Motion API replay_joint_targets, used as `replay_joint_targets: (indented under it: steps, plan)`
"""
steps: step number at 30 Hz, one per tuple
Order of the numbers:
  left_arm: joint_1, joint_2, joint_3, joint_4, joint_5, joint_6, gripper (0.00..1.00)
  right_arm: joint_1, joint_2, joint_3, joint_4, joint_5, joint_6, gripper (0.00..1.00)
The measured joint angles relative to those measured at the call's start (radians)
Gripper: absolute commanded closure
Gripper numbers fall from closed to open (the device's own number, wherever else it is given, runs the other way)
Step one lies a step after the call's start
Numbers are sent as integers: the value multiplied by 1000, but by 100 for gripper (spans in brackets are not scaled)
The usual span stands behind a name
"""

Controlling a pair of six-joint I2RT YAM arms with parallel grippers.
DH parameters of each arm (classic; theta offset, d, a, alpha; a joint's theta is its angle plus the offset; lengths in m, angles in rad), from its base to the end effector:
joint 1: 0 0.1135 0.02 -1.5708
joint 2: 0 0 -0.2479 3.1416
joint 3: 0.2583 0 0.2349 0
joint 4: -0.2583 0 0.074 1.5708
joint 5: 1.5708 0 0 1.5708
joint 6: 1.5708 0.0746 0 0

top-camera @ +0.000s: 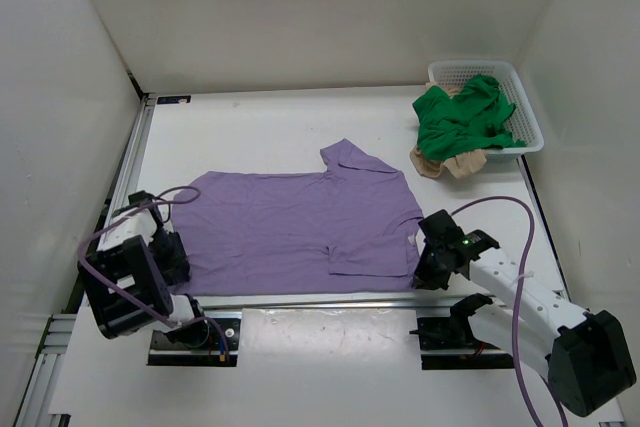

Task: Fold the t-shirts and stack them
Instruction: Fold the flattened tshirt in 1/3 of the way

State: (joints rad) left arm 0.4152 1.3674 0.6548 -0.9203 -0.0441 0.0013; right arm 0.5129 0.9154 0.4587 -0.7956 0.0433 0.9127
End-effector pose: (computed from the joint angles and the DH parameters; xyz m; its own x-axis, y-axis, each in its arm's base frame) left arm 0.1559 0.0723 0.1050 -0.9138 -0.4014 0.0621 -0.3993 0.9158 0.0439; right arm 0.1285 0.0687 0.1227 -0.8846 0.4090 -0.2240 0.3621 0.9052 0.2226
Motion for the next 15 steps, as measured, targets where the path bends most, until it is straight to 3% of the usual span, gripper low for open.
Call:
replay_joint_targets:
  steps: [2, 4, 11, 15]
  plan:
    - [5, -16, -8, 2, -7, 5, 31, 0, 2, 0, -3, 3, 1, 91]
    - [24, -38, -14, 2, -31, 2, 25, 0, 5, 0, -8, 3, 1, 91]
    - [152, -125, -17, 16, -134, -1, 20, 0, 8, 0, -14, 4, 0, 91]
    - [167, -111, -32, 18, -142, -1, 20, 0, 9, 0, -14, 6, -6, 91]
